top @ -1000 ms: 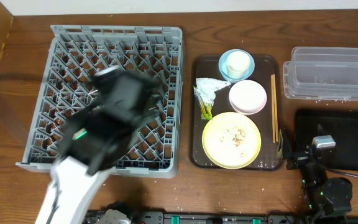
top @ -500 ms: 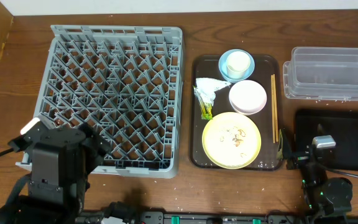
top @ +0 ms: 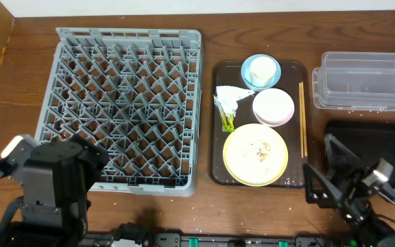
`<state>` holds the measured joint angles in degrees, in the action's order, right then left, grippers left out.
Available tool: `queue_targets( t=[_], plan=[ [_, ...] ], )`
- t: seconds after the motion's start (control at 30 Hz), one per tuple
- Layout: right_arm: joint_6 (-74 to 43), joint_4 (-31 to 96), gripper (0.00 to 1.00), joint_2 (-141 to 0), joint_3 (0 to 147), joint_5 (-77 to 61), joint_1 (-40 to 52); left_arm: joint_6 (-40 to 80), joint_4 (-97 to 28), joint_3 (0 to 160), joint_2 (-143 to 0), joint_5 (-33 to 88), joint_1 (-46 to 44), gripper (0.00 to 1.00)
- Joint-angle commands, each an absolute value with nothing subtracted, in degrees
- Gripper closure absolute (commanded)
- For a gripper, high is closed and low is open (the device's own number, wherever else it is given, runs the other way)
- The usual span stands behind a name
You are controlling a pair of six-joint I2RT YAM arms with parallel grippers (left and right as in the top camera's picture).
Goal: Sort waste into correct bins and load items into the dishwasher
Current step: 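Grasp the yellow-green snack wrapper on the tray with the right gripper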
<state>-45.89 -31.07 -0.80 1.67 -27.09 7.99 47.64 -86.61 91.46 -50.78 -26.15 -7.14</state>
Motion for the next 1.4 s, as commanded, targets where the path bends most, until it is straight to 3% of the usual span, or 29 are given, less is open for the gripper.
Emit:
queue_targets(
  t=[0.0, 0.13, 0.4, 0.5, 0.63, 0.8, 0.97, 1.0, 1.07, 1.1, 1.2, 1.37],
  plan=[
    [-50.13, -27.68, 0.01, -3.42, 7.33, -24.14, 7.55, 48.53, -88.58, 92.12, -50.85, -28.21, -5.74, 0.01],
    [-38.46, -16.05, 0.01, -13.85, 19.38, -27.62, 7.55, 48.56, -90.98, 92.12, -50.85, -28.14, -5.74, 0.01],
    [-14.94, 15.49, 0.01, -53.41, 53.91, -45.78, 10.50, 48.56, -91.26, 92.12, -50.85, -28.12, -5.74, 0.01],
    [-5.56, 30.68, 0.01, -66.57, 67.00, -39.13, 16.67, 48.56, -91.26, 92.12, -50.85, -28.12, -5.74, 0.01],
    [-2.00, 42.52, 0.01, -80.29, 78.22, -23.68, 25.39, 48.56, -91.26, 92.12, -50.85, -28.12, -5.74, 0.01],
    [-1.58, 44.34, 0.01, -93.36, 81.84, -15.70, 32.71, 48.56, -91.26, 92.12, -50.85, -28.12, -5.74, 0.02],
    [-2.61, 42.96, 0.02, -101.34, 81.80, -13.80, 33.82, 48.56, -91.26, 92.12, -50.85, -28.12, -5.74, 0.02],
    [-3.38, 42.48, 0.07, -102.26, 81.80, -13.74, 33.85, 48.56, -91.26, 92.12, -50.85, -28.12, -5.74, 0.02],
    [-4.58, 41.30, 0.41, -104.77, 81.80, -13.37, 33.82, 48.56, -91.26, 92.12, -50.85, -28.12, -5.74, 0.02],
    [-4.73, 40.84, 0.45, -106.54, 81.80, -13.26, 33.82, 48.56, -91.26, 92.12, -50.85, -28.12, -5.74, 0.02],
    [-4.89, 40.27, 0.40, -109.67, 81.80, -13.28, 33.85, 48.56, -91.26, 92.12, -50.85, -28.12, -5.74, 0.02],
    [-7.70, 38.79, 0.44, -114.45, 81.78, -13.30, 33.85, 48.56, -91.26, 92.12, -50.85, -28.12, -5.74, 0.02]
  ],
)
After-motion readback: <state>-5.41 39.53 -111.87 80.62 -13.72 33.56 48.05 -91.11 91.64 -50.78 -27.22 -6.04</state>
